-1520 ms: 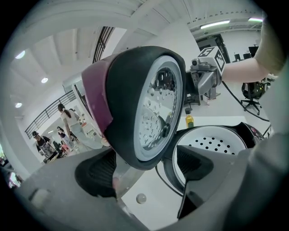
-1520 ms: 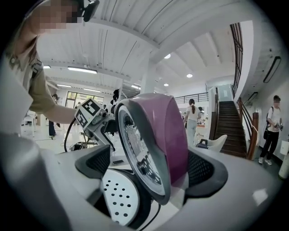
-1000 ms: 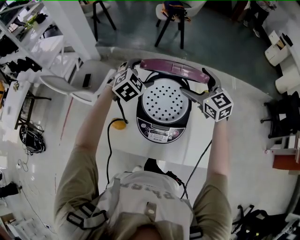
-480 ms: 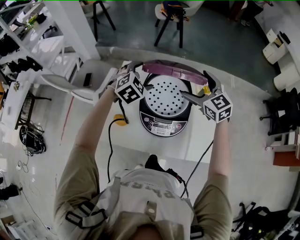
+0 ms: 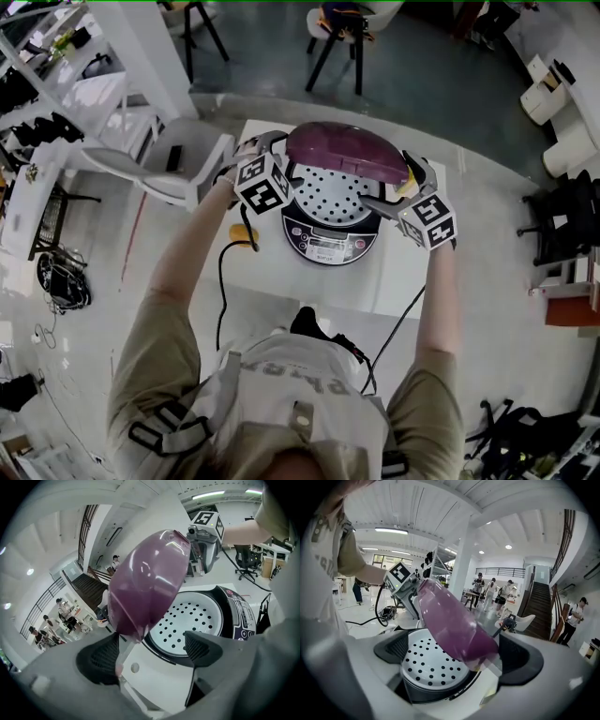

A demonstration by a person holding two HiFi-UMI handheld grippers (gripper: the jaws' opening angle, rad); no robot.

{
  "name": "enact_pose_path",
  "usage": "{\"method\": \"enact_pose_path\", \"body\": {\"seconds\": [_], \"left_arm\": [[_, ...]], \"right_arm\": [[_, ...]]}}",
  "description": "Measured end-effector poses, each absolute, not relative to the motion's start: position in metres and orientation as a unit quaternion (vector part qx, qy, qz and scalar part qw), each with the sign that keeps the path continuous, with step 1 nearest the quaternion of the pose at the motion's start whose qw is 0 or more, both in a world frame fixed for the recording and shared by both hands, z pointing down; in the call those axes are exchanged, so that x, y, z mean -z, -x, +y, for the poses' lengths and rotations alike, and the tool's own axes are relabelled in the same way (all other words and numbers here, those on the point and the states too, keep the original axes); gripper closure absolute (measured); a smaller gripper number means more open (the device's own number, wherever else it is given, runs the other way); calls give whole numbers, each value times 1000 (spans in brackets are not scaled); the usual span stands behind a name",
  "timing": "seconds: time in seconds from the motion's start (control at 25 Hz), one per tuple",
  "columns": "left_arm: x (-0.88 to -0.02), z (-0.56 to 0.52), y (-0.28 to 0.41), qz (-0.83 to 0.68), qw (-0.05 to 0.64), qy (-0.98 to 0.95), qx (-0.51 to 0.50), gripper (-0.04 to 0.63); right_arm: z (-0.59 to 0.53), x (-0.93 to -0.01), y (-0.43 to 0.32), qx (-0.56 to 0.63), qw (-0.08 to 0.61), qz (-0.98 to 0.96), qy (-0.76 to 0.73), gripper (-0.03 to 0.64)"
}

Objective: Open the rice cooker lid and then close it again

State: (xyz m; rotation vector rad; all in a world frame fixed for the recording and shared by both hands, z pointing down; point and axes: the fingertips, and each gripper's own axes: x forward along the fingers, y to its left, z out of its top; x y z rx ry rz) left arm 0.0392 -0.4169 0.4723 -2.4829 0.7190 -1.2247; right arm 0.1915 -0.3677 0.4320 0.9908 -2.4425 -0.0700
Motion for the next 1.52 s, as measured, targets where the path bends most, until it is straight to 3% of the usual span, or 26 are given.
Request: {"method": "enact_pose_path", "body": {"seconds": [0.48, 0.76, 1.52], "left_arm": [[-489, -399, -32, 216, 157, 853, 449, 144], [-499, -389, -29, 198, 155, 851, 461, 144], [-500, -338, -22, 148, 181, 842, 487, 120]], "right_arm": [[-343, -448, -187, 27, 284, -892, -350, 40], [-323, -467, -186, 34, 361, -877, -316, 40], [-290, -477, -180, 12, 370, -886, -280, 40]]}}
